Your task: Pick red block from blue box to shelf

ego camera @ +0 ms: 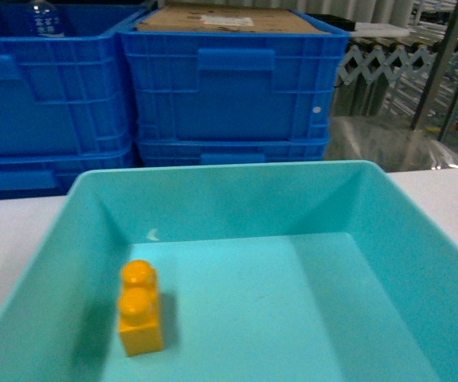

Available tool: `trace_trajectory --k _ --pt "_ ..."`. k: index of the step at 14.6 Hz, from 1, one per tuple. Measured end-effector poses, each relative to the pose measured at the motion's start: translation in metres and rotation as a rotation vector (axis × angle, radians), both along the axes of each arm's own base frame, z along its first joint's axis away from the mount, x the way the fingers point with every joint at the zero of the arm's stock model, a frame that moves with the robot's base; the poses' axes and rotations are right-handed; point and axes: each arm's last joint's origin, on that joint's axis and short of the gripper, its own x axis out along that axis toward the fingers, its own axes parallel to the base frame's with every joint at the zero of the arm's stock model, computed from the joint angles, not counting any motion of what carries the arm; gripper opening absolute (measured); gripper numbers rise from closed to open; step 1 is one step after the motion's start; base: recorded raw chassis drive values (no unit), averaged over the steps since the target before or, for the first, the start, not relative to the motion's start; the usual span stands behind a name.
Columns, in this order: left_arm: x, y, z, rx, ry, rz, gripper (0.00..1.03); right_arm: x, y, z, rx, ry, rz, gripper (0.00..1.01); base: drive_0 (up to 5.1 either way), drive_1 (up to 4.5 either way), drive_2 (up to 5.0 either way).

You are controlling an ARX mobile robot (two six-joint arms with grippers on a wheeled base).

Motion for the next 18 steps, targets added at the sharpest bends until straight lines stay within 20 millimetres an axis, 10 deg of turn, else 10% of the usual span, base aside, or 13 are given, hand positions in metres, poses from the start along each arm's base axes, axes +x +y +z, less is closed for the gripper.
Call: trace_trajectory --k 18 --pt "0.0000 0.0000 -0.0004 0.000 0.004 0.000 0.98 0.0000 -0.0002 0.0002 0.000 -0.003 -0.003 0.26 2.8 -3.71 -3.7"
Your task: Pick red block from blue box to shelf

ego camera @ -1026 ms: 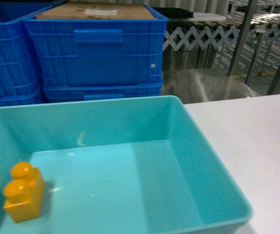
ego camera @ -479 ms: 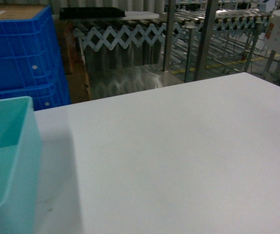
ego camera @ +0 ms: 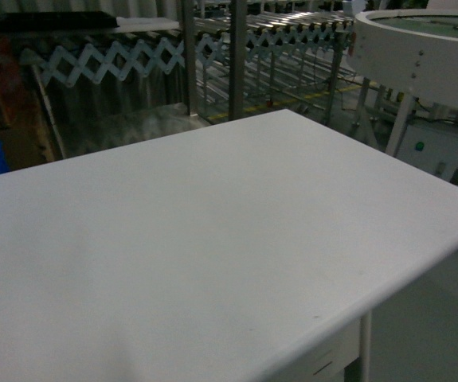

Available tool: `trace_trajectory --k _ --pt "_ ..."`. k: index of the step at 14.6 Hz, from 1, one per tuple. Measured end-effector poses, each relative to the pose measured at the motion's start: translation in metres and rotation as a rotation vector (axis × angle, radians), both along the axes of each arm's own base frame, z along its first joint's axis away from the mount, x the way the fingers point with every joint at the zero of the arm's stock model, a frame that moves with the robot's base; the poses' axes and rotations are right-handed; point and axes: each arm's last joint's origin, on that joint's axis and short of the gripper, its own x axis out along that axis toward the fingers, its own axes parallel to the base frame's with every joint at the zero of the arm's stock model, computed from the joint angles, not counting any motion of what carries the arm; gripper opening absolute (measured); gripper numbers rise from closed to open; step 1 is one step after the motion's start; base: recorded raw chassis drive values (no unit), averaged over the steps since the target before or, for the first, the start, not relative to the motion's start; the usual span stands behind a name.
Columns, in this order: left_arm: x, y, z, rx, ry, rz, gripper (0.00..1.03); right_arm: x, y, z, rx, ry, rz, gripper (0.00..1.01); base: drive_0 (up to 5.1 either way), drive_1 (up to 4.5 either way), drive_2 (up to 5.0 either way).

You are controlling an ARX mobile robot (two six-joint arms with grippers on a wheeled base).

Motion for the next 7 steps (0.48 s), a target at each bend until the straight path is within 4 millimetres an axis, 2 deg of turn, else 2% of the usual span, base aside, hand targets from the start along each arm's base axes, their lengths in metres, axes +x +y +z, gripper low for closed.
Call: trace_trajectory --k 4,7 --pt "0.0000 0.0001 0.0004 0.000 -0.004 0.001 0.98 0.0000 0.0000 -0.0005 0.000 0.004 -0.002 0.26 2.7 -3.45 -3.5" --pt "0.0000 -0.0001 0.0006 0.000 -0.006 -0.003 0.98 0.0001 -0.0004 -0.0019 0.000 0.011 -0.011 0.26 -1.4 -1.36 -1.4"
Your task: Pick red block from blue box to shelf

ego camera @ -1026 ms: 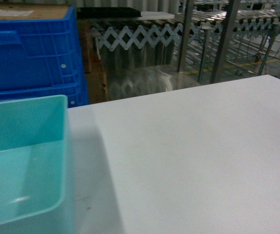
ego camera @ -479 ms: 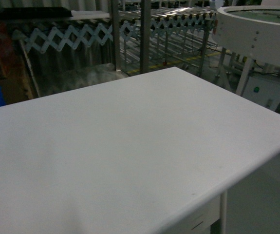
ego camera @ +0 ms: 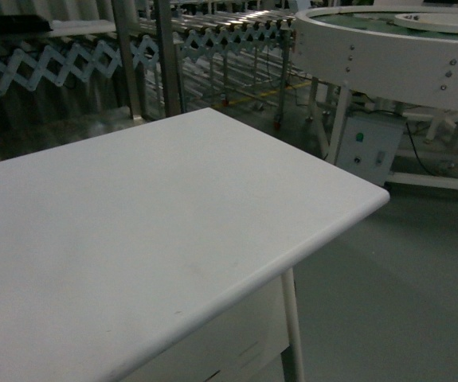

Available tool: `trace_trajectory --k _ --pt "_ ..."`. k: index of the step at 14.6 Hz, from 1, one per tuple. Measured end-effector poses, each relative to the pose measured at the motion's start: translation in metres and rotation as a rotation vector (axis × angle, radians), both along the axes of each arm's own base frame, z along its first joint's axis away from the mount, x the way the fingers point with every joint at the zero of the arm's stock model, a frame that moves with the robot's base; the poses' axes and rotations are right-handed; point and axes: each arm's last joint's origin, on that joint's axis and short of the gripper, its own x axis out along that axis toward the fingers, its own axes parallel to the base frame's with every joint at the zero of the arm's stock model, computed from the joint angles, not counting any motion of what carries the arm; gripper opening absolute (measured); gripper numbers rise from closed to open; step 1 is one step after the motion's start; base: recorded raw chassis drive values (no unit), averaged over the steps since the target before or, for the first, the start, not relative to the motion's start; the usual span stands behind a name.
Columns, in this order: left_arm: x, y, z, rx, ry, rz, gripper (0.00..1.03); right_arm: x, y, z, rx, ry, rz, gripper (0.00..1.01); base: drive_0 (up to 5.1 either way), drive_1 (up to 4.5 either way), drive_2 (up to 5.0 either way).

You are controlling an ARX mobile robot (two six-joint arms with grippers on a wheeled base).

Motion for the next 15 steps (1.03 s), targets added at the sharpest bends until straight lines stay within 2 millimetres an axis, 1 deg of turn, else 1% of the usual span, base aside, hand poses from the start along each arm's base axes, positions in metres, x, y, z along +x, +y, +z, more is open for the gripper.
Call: trace_trajectory --k 9,15 --pt "0.0000 0.0001 -0.0003 0.000 0.003 0.003 0.98 -0.0001 0.0003 0.0005 0.000 -0.005 0.009 0.26 -1.6 -1.62 -1.6" --pt "0.0000 0.0001 -0.0003 0.000 0.003 0.006 0.98 -0.0001 0.0005 0.0003 0.000 -0.003 0.013 0.26 2.6 -3.87 -3.9"
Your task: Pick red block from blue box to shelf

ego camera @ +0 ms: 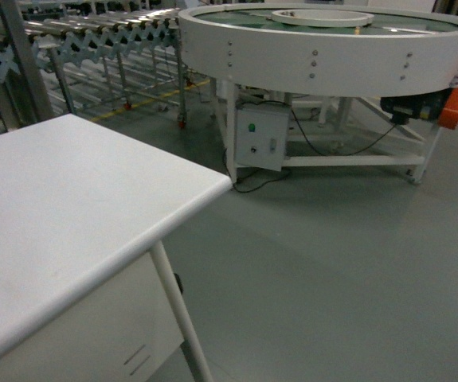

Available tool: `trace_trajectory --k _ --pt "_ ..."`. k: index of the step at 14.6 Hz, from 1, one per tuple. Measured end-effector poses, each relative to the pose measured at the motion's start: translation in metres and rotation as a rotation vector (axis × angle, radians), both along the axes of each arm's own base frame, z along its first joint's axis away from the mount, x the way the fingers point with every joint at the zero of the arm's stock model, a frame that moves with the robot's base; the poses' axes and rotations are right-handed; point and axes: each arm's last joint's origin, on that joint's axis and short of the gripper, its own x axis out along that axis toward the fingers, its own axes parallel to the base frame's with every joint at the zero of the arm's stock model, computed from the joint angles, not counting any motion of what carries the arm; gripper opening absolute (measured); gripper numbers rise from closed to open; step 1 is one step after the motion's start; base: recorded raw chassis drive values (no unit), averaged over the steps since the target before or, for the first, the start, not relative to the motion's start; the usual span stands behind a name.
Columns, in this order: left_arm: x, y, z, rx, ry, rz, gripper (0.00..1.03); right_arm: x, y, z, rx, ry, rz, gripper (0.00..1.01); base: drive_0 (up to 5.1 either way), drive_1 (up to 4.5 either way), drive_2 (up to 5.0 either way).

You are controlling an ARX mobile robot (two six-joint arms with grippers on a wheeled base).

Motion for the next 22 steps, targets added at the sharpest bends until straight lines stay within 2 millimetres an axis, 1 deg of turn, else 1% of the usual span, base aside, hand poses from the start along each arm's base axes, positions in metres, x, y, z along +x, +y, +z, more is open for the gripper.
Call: trace_trajectory --k 3,9,22 --pt "0.0000 -0.0001 0.0000 0.000 0.000 -0.002 0.98 0.0000 -0.0001 -0.0002 0.000 0.001 -0.001 0.26 2.7 -3.58 -3.6" --pt "0.0000 -0.0001 0.0000 0.000 0.000 -0.003 0.98 0.0000 -0.0002 -0.0002 0.000 0.001 -0.004 0.26 -1.7 -1.66 -1.7" --pt "0.0000 0.0000 -0.0001 0.000 0.001 -0.002 0.98 0.0000 -0.0002 -0.0001 0.000 -0.001 -0.004 0.26 -1.7 2.34 -5.7"
